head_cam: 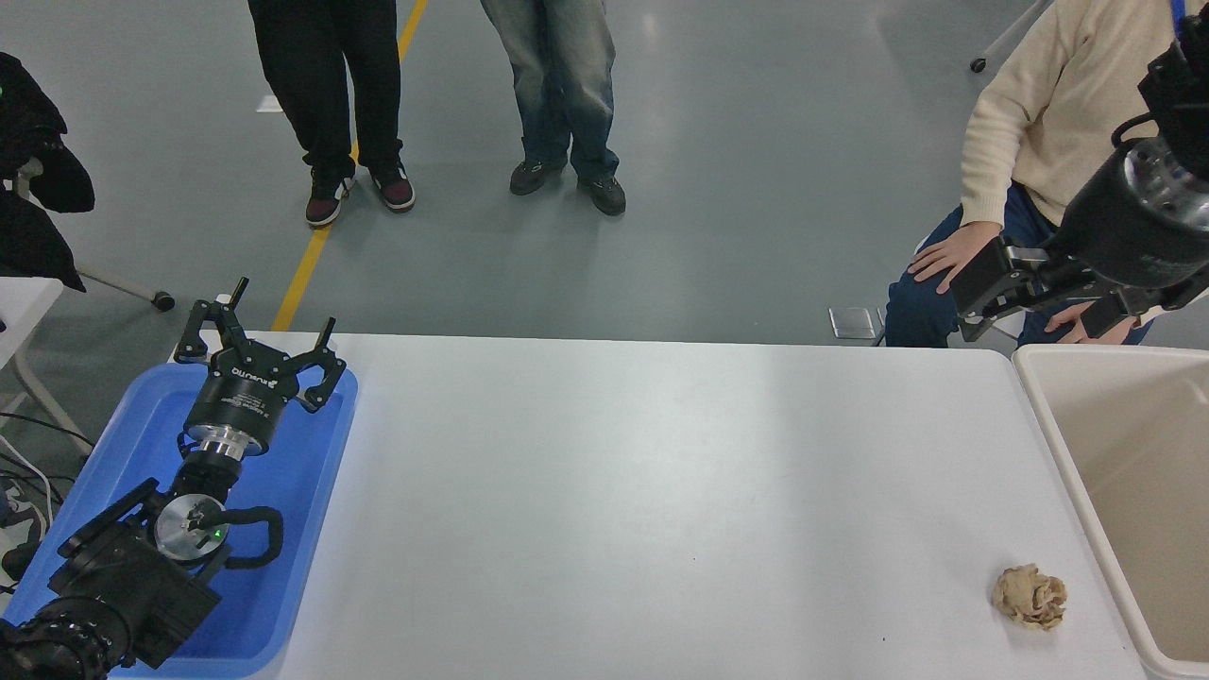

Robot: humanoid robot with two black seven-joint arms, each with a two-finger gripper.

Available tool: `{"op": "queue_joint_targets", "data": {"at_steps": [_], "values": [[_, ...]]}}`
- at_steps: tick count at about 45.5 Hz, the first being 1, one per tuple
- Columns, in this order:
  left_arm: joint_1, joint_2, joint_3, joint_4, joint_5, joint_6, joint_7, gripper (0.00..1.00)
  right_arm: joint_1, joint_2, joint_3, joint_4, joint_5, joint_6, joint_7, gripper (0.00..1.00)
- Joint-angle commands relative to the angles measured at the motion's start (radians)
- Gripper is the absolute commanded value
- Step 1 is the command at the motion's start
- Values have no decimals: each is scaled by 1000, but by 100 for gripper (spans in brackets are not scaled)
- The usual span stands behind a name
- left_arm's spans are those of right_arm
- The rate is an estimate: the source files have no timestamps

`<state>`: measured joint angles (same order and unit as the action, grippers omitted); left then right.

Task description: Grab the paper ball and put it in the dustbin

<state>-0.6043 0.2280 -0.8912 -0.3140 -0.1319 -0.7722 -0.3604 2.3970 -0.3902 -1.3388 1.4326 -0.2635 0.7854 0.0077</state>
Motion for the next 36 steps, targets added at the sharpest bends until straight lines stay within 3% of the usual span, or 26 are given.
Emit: {"op": "queue_joint_targets", "data": {"at_steps": [1, 36], "values": [[1, 1, 0, 1, 0, 1, 0, 100, -4, 1, 3, 0, 0, 0, 0, 100], [1, 1, 0, 0, 0, 1, -2, 100, -9, -13, 27, 0, 1, 0, 2, 100]]}}
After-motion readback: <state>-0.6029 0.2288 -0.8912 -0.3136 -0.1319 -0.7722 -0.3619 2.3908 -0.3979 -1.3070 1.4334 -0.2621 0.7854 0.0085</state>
